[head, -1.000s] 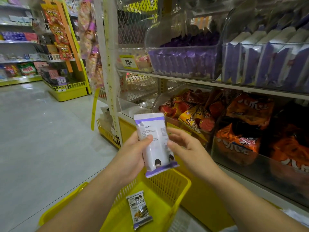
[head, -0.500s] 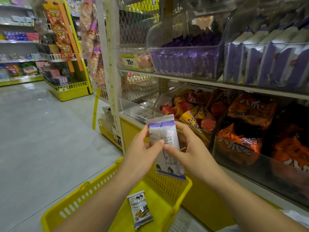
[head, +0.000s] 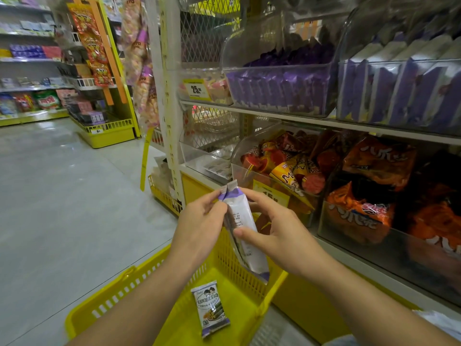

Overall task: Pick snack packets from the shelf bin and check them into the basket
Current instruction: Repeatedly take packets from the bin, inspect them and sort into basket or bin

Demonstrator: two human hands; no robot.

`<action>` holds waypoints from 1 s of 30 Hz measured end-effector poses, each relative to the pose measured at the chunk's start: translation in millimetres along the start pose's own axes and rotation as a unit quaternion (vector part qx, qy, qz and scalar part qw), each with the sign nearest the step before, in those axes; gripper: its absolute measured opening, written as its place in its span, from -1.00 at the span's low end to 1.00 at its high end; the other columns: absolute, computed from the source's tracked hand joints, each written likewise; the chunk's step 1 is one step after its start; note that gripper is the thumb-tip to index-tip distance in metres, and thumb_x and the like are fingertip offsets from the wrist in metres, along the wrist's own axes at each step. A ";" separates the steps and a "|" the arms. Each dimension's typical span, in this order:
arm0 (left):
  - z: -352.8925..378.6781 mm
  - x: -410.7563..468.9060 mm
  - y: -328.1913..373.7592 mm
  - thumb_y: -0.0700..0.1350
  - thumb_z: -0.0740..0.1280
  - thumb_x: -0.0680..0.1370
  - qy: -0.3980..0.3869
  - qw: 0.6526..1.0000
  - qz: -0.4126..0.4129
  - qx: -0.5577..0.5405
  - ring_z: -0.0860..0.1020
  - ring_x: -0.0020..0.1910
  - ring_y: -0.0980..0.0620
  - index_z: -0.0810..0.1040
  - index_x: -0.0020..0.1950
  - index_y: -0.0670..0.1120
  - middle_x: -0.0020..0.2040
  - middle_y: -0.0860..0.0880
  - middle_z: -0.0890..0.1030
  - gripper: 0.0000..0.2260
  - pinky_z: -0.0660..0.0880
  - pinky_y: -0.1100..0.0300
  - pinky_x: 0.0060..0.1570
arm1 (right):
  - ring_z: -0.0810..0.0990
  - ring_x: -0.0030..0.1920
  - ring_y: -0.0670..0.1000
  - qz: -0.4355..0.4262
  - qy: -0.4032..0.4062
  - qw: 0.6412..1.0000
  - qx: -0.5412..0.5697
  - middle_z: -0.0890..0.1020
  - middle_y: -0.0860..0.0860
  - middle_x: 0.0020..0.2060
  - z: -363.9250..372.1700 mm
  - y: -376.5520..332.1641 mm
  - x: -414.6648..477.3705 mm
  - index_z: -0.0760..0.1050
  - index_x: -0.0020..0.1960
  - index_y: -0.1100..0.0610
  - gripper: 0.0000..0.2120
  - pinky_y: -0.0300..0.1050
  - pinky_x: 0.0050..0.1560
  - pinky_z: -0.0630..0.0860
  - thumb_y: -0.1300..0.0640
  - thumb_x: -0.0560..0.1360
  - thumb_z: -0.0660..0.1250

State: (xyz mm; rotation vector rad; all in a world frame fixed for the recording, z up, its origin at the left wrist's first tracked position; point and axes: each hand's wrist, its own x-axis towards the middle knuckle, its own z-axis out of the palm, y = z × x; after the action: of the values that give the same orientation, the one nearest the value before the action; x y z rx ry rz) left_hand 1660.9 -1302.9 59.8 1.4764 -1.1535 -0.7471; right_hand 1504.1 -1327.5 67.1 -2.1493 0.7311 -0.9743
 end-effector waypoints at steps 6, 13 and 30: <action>-2.6 0.5 -4.8 -0.07 0.17 0.62 0.025 0.999 0.031 0.025 0.69 -0.11 0.09 0.67 0.06 0.07 -0.12 0.07 0.72 -0.74 0.62 0.01 0.00 | 0.59 -0.12 -0.11 0.001 -0.024 1.000 0.010 0.53 -0.44 0.07 -2.5 -2.3 1.2 0.28 0.27 -0.42 -0.37 -0.33 -0.21 0.51 0.16 0.46 0.44; -2.0 9.9 -13.8 -0.07 0.23 0.63 -0.038 0.999 0.030 0.021 0.66 0.02 0.06 0.44 0.43 0.01 0.11 0.03 0.67 -0.64 0.62 -0.05 0.04 | 0.55 -0.05 -0.33 0.021 -0.004 0.998 0.056 0.62 -0.26 0.09 -4.2 4.6 0.8 0.37 0.31 -0.20 -0.46 -0.42 -0.04 0.45 0.27 0.48 0.39; 7.7 -5.1 -27.2 -0.37 0.41 0.47 -0.233 0.968 0.013 -0.088 0.51 0.10 0.44 -0.16 0.56 0.19 0.19 0.46 0.33 -0.04 0.56 0.27 -0.04 | 0.67 0.07 -0.03 0.108 0.031 0.970 0.215 0.69 -0.02 0.05 -7.7 15.7 5.3 0.47 0.19 -0.13 -0.59 -0.06 0.07 0.61 0.33 0.51 0.33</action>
State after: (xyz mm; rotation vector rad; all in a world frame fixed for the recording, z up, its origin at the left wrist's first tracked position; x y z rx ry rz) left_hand 1659.5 -1301.9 31.2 1.1647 -1.4106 -1.1878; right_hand 1497.7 -1343.7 61.6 -1.6351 0.6929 -0.9819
